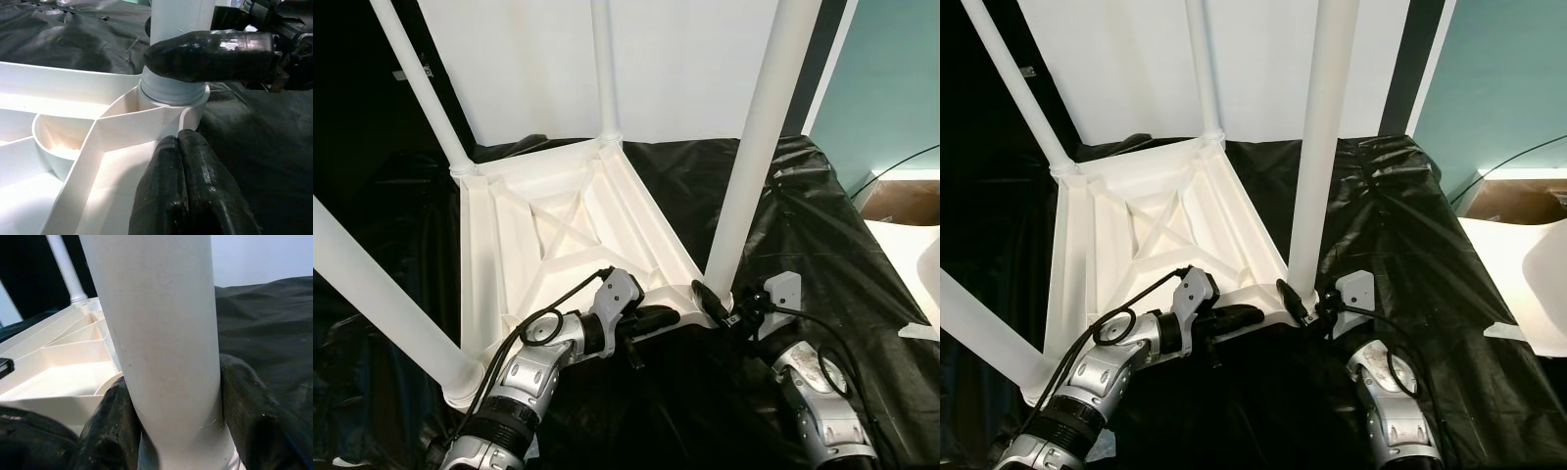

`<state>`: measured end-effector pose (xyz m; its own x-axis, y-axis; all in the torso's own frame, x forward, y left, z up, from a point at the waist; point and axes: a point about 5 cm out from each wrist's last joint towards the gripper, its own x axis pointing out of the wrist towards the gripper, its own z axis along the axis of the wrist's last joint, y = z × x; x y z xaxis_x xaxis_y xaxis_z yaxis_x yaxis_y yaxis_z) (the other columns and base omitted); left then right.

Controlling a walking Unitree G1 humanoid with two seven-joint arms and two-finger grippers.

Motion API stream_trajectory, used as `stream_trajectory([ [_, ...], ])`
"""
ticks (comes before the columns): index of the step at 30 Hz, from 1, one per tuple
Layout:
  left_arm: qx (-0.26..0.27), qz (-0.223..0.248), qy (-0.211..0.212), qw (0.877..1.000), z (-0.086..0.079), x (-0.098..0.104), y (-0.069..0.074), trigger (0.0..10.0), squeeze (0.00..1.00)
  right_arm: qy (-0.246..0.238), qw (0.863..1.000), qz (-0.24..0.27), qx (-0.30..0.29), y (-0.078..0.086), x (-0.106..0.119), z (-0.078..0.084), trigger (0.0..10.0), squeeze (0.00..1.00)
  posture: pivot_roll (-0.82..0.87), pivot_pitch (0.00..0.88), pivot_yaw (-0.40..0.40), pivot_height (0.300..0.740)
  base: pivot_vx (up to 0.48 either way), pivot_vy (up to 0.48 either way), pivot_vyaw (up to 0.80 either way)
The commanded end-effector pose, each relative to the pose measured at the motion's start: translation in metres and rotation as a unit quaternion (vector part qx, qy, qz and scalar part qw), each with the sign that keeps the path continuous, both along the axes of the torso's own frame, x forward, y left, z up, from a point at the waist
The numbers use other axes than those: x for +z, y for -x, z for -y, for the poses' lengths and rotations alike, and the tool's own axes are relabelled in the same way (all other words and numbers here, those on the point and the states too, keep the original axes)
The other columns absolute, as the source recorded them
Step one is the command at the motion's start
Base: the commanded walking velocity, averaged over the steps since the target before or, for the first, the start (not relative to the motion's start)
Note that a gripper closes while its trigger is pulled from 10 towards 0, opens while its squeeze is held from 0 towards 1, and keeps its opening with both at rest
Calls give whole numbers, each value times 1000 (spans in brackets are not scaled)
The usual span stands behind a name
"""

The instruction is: Building children table

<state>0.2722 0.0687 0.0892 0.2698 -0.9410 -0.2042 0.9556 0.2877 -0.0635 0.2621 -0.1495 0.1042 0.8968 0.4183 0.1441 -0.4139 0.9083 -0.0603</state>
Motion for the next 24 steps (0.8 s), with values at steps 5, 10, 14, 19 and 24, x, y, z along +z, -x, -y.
stream_trajectory([
  [5,-23,-87,-38,995,0,-37,23,10000,0,5,1000,13,5,-9,10,-3,10000,0,1,0,34,740,0,0,0],
  [10,-23,-88,-38,995,0,-38,23,10000,0,10,999,8,51,-8,10,-9,10000,1000,0,0,38,740,0,0,0],
  [14,-20,-88,-41,995,-3,-39,21,10000,0,92,980,12,177,-16,23,-12,10000,0,-4,0,39,740,0,0,0],
  [19,-22,-86,-41,995,-2,-39,21,10000,0,149,958,7,246,-18,30,-4,10000,0,-9,0,42,740,0,0,0],
  [24,-23,-85,-42,995,-2,-39,20,10000,0,201,931,-24,304,-17,30,10,824,0,-10,0,43,740,0,0,0],
])
